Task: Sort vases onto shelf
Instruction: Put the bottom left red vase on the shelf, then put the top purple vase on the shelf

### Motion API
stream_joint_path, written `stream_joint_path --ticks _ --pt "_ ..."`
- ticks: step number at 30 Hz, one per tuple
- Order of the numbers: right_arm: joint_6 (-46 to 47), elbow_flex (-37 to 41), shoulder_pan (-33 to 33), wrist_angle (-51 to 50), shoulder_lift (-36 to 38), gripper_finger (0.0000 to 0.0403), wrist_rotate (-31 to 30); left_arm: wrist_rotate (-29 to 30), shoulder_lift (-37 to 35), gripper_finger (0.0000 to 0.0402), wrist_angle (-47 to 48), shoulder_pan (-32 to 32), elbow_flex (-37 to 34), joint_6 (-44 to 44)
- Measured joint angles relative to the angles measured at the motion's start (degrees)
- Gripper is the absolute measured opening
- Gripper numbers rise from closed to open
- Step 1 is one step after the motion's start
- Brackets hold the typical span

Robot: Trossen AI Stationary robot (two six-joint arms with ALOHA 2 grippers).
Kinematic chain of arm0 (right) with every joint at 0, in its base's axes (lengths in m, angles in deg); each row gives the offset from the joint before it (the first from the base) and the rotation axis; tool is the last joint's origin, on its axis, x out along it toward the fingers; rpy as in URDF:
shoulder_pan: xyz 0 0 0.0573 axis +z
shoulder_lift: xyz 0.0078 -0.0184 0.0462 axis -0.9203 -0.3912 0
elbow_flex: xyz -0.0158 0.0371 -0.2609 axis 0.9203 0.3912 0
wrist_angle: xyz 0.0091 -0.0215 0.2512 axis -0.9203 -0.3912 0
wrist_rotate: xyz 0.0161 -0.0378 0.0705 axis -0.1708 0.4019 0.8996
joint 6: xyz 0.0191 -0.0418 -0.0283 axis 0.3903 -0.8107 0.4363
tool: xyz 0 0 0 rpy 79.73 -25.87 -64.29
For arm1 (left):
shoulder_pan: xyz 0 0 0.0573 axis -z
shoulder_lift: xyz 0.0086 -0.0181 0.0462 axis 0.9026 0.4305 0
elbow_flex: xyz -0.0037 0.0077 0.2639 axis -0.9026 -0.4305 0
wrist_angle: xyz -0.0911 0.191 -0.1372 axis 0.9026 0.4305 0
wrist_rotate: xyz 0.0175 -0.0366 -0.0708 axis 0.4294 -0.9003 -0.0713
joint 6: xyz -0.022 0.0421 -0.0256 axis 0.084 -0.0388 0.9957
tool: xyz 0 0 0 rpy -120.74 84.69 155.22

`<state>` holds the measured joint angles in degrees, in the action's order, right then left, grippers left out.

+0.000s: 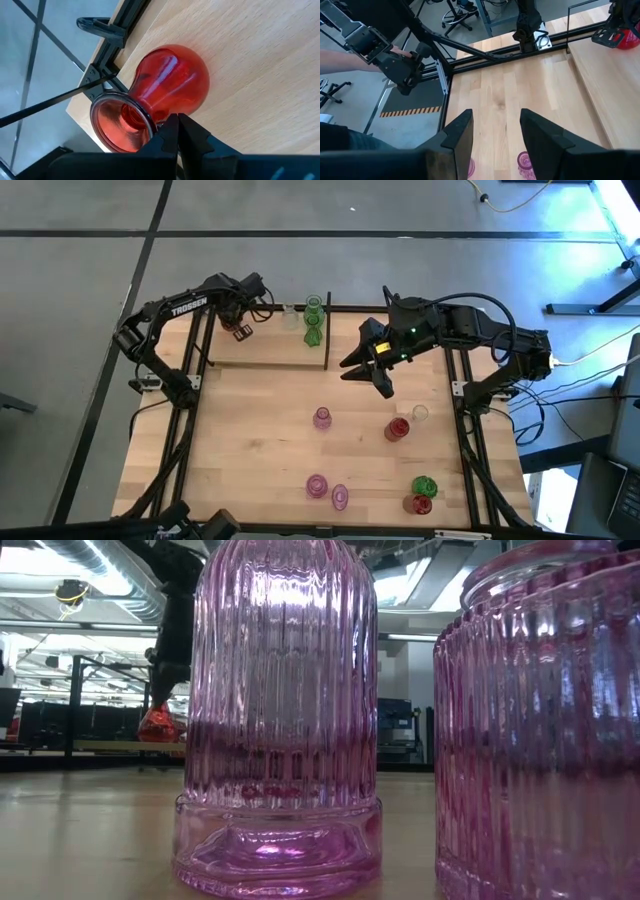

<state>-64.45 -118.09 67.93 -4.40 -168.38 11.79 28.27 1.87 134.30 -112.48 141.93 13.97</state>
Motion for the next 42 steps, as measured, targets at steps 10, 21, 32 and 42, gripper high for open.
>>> stream_joint_path --ticks 10,21,32,42 --pt "0.61 0.00 0.58 -0.01 0.00 0.0156 0.42 -0.54 0.00 0.0000 -0.04 -2.04 0.00 -0.15" --pt "0.90 0.00 0.57 0.00 0.00 0.0156 0.40 -0.39 -0.07 0.0000 0.92 0.54 0.24 0.26" --pt "0.87 0.00 0.56 0.23 0.00 0.0156 0.50 0.03 -3.28 0.0000 5.35 6.88 13.86 2.69" --pt "-1.99 0.02 0.52 11.40 0.09 0.0156 3.21 -3.28 -13.91 0.0000 10.73 20.57 33.06 10.85"
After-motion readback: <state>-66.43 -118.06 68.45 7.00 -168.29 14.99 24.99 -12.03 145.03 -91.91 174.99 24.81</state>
